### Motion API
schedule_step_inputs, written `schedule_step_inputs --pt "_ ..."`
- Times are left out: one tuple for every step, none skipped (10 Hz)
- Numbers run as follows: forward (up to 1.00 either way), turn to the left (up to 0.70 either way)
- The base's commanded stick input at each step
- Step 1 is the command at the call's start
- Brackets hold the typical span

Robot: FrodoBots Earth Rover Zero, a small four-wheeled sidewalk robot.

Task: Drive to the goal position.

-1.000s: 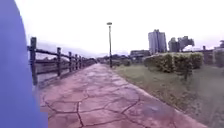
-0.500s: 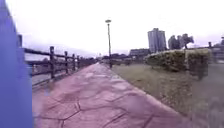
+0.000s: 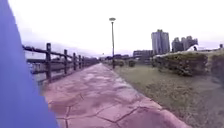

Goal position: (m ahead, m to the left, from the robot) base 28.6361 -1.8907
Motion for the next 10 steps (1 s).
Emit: schedule_step_inputs --pt "1.0 0.3" --pt "1.0 0.39" --pt "1.0 0.14" --pt "1.0 0.01" --pt "1.0 0.0" --pt "1.0 0.0" --pt "1.0 0.0" --pt "1.0 0.0" --pt "1.0 0.2" --pt "1.0 0.35"
